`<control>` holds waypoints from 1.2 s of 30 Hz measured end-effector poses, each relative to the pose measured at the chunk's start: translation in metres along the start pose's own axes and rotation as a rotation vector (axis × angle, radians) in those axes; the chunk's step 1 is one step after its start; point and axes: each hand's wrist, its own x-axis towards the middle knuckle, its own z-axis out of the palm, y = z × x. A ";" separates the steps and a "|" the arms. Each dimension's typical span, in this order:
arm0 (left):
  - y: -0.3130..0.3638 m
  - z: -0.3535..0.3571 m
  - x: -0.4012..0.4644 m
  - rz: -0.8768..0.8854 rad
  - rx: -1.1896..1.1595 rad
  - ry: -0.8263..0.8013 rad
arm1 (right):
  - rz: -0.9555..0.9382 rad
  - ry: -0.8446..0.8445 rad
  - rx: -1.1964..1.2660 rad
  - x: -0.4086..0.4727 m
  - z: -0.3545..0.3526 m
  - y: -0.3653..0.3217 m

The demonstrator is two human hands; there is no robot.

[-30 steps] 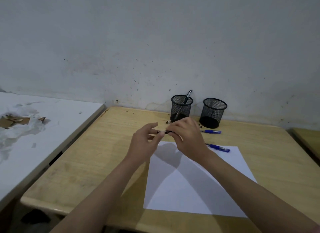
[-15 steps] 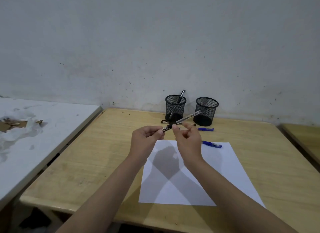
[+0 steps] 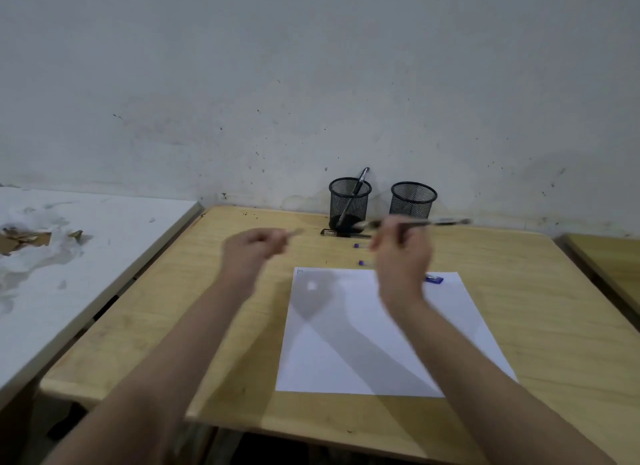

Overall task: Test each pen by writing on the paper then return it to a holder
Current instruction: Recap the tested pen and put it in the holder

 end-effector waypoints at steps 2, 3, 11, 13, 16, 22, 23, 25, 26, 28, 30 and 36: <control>-0.004 -0.046 0.015 -0.043 0.011 0.177 | -0.021 0.148 0.101 0.035 -0.026 -0.019; -0.004 -0.062 0.019 -0.035 0.070 0.206 | -0.029 0.158 0.110 0.047 -0.037 -0.026; -0.025 -0.010 0.029 0.153 0.571 0.063 | 0.124 0.016 0.108 0.024 -0.015 -0.001; -0.034 0.000 0.031 0.165 0.635 0.044 | 0.132 -0.002 0.113 0.019 -0.013 0.004; -0.045 0.004 0.035 0.156 0.689 0.036 | 0.149 -0.014 0.108 0.016 -0.013 0.008; -0.055 0.001 0.032 0.113 0.684 -0.020 | 0.182 -0.077 0.080 0.011 -0.010 0.015; -0.055 0.000 0.028 0.112 0.680 -0.023 | 0.188 -0.086 0.076 0.011 -0.009 0.017; -0.055 -0.001 0.017 0.155 0.695 -0.037 | 0.207 -0.107 0.061 0.009 -0.005 0.022; -0.055 -0.002 0.010 0.200 0.713 -0.055 | 0.222 -0.124 0.054 0.009 -0.002 0.024; -0.055 -0.005 -0.004 0.312 0.772 -0.150 | 0.258 -0.177 0.053 0.007 0.006 0.028; -0.058 -0.010 -0.012 0.402 0.908 -0.321 | 0.302 -0.232 0.026 0.007 0.016 0.035; -0.063 -0.013 -0.020 0.351 1.198 -0.475 | 0.401 -0.399 -0.157 0.005 0.041 0.061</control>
